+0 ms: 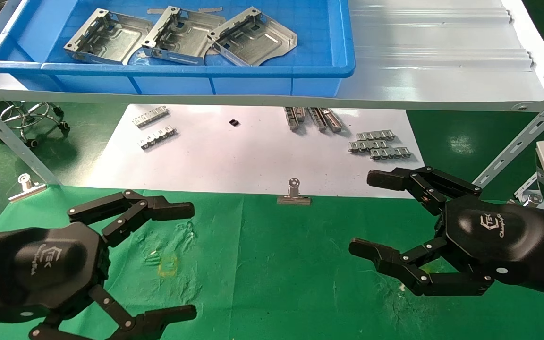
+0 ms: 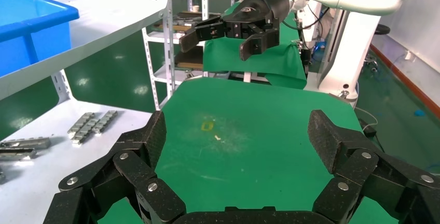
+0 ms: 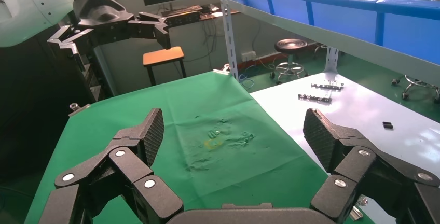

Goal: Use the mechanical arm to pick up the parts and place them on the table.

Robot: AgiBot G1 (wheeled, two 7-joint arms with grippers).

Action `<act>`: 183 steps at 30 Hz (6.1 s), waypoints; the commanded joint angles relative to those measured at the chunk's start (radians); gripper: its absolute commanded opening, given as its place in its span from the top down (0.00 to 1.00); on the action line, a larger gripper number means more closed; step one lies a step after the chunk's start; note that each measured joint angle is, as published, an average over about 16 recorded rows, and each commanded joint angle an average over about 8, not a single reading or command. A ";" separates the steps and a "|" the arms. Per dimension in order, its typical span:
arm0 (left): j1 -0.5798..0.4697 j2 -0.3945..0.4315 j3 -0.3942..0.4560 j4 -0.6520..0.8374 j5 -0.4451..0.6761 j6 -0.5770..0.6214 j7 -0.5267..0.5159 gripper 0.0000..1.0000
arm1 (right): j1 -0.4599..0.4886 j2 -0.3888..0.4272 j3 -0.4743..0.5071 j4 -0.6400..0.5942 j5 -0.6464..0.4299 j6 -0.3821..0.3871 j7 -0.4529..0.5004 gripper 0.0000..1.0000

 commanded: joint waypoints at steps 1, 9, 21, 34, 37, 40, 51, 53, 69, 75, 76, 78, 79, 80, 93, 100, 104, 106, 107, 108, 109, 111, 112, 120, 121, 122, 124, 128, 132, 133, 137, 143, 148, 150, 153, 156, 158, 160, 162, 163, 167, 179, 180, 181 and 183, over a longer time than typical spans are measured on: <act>0.000 0.000 0.000 0.000 0.000 0.000 0.000 0.00 | 0.000 0.000 0.000 0.000 0.000 0.000 0.000 0.00; 0.000 0.000 0.000 0.000 0.000 0.000 0.000 0.00 | 0.000 0.000 0.000 0.000 0.000 0.000 0.000 0.00; 0.000 0.000 0.000 0.000 0.000 0.000 0.000 0.00 | 0.000 0.000 0.000 0.000 0.000 0.000 0.000 0.76; -0.053 0.072 0.006 0.067 0.040 -0.107 0.000 0.00 | 0.000 0.000 0.000 0.000 0.000 0.000 0.000 1.00; -0.083 0.098 0.007 0.085 0.048 -0.138 -0.003 0.00 | 0.000 0.000 0.000 0.000 0.000 0.000 0.000 1.00; -0.119 0.127 0.009 0.109 0.062 -0.178 -0.009 0.00 | 0.000 0.000 0.000 0.000 0.000 0.000 0.000 1.00; -0.314 0.216 0.049 0.251 0.190 -0.373 -0.075 0.00 | 0.000 0.000 0.000 0.000 0.000 0.000 0.000 1.00; -0.356 0.223 0.066 0.280 0.229 -0.406 -0.098 0.00 | 0.000 0.000 0.000 0.000 0.000 0.000 0.000 1.00; -0.707 0.288 0.226 0.608 0.541 -0.508 -0.237 0.00 | 0.000 0.000 0.000 0.000 0.000 0.000 0.000 1.00; -0.807 0.323 0.256 0.769 0.598 -0.496 -0.195 0.00 | 0.000 0.000 0.000 0.000 0.000 0.000 0.000 1.00; -0.821 0.328 0.260 0.794 0.606 -0.495 -0.185 0.00 | 0.000 0.000 0.000 0.000 0.000 0.000 0.000 1.00; -0.847 0.339 0.268 0.843 0.621 -0.492 -0.165 0.00 | 0.000 0.000 0.000 0.000 0.000 0.000 0.000 1.00; -0.859 0.345 0.272 0.867 0.628 -0.492 -0.156 0.00 | 0.000 0.000 0.000 0.000 0.000 0.000 0.000 1.00; -0.870 0.350 0.275 0.890 0.635 -0.493 -0.145 0.00 | 0.000 0.000 0.000 0.000 0.000 0.000 0.000 1.00; -0.950 0.420 0.298 1.102 0.682 -0.567 -0.024 0.84 | 0.000 0.000 0.000 0.000 0.000 0.000 0.000 1.00; -0.960 0.449 0.297 1.166 0.685 -0.622 0.028 1.00 | 0.000 0.000 0.000 0.000 0.000 0.000 0.000 1.00; -0.966 0.457 0.297 1.195 0.686 -0.627 0.045 1.00 | 0.000 0.000 0.000 0.000 0.000 0.000 0.000 1.00; -0.968 0.460 0.297 1.207 0.686 -0.628 0.052 1.00 | 0.000 0.000 0.000 0.000 0.000 0.000 0.000 1.00; -0.970 0.461 0.297 1.212 0.686 -0.629 0.056 1.00 | 0.000 0.000 0.000 0.000 0.000 0.000 0.000 1.00; -0.971 0.462 0.296 1.216 0.686 -0.630 0.059 1.00 | 0.000 0.000 0.000 0.000 0.000 0.000 0.000 1.00; -0.973 0.463 0.296 1.221 0.685 -0.630 0.061 1.00 | 0.000 0.000 0.000 0.000 0.000 0.000 0.000 1.00; -0.975 0.465 0.296 1.228 0.685 -0.632 0.067 1.00 | 0.000 0.000 0.000 0.000 0.000 0.000 0.000 1.00; -0.977 0.465 0.295 1.232 0.684 -0.633 0.070 1.00 | 0.000 0.000 0.000 0.000 0.000 0.000 0.000 1.00; -0.982 0.465 0.295 1.251 0.685 -0.639 0.090 1.00 | 0.000 0.000 0.000 0.000 0.000 0.000 0.000 1.00; -0.982 0.466 0.295 1.253 0.685 -0.640 0.092 1.00 | 0.000 0.000 0.000 0.000 0.000 0.000 0.000 1.00; -0.983 0.466 0.295 1.255 0.685 -0.641 0.093 1.00 | 0.000 0.000 0.000 0.000 0.000 0.000 0.000 1.00; -0.984 0.467 0.295 1.258 0.685 -0.642 0.096 1.00 | 0.000 0.000 0.000 0.000 0.000 0.000 0.000 1.00; -0.987 0.468 0.295 1.262 0.685 -0.646 0.103 1.00 | 0.000 0.000 0.000 0.000 0.000 0.000 0.000 1.00; -0.990 0.469 0.293 1.261 0.683 -0.656 0.113 1.00 | 0.000 0.000 0.000 0.000 0.000 0.000 0.000 1.00; -0.991 0.469 0.293 1.261 0.682 -0.658 0.116 1.00 | 0.000 0.000 0.000 0.000 0.000 0.000 0.000 1.00; -0.995 0.467 0.288 1.254 0.676 -0.669 0.135 1.00 | 0.000 0.000 0.000 0.000 0.000 0.000 0.000 1.00; -1.000 0.458 0.266 1.234 0.644 -0.675 0.174 1.00 | 0.000 0.000 0.000 0.000 0.000 0.000 0.000 1.00; -1.001 0.439 0.236 1.214 0.600 -0.632 0.211 1.00 | 0.000 0.000 0.000 0.000 0.000 0.000 0.000 1.00; -1.002 0.429 0.225 1.207 0.584 -0.598 0.225 1.00 | 0.000 0.000 0.000 0.000 0.000 0.000 0.000 1.00; -1.001 0.412 0.209 1.196 0.559 -0.531 0.252 1.00 | 0.000 0.000 0.000 0.000 0.000 0.000 0.000 1.00; -0.995 0.393 0.194 1.182 0.533 -0.442 0.285 1.00 | 0.000 0.000 0.000 0.000 0.000 0.000 0.000 1.00; -0.989 0.379 0.184 1.173 0.516 -0.373 0.311 1.00 | 0.000 0.000 0.000 0.000 0.000 0.000 0.000 1.00; -0.982 0.366 0.175 1.165 0.500 -0.300 0.338 1.00 | 0.000 0.000 0.000 0.000 0.000 0.000 0.000 1.00; -0.975 0.354 0.168 1.158 0.485 -0.223 0.364 1.00 | 0.000 0.000 0.000 0.000 0.000 0.000 0.000 1.00; -0.972 0.348 0.165 1.155 0.479 -0.184 0.378 1.00 | 0.000 0.000 0.000 0.000 0.000 0.000 0.000 1.00; -0.953 0.328 0.158 1.141 0.458 -0.024 0.438 1.00 | 0.000 0.000 0.000 0.000 0.000 0.000 0.000 1.00; -0.814 0.263 0.224 0.952 0.413 0.109 0.567 1.00 | 0.000 0.000 0.000 0.000 0.000 0.000 0.000 1.00; -0.794 0.252 0.237 0.919 0.403 0.109 0.572 1.00 | 0.000 0.000 0.000 0.000 0.000 0.000 0.000 1.00; -0.773 0.241 0.251 0.885 0.391 0.110 0.576 1.00 | 0.000 0.000 0.000 0.000 0.000 0.000 0.000 1.00; -0.728 0.215 0.283 0.810 0.363 0.110 0.581 1.00 | 0.000 0.000 0.000 0.000 0.000 0.000 0.000 1.00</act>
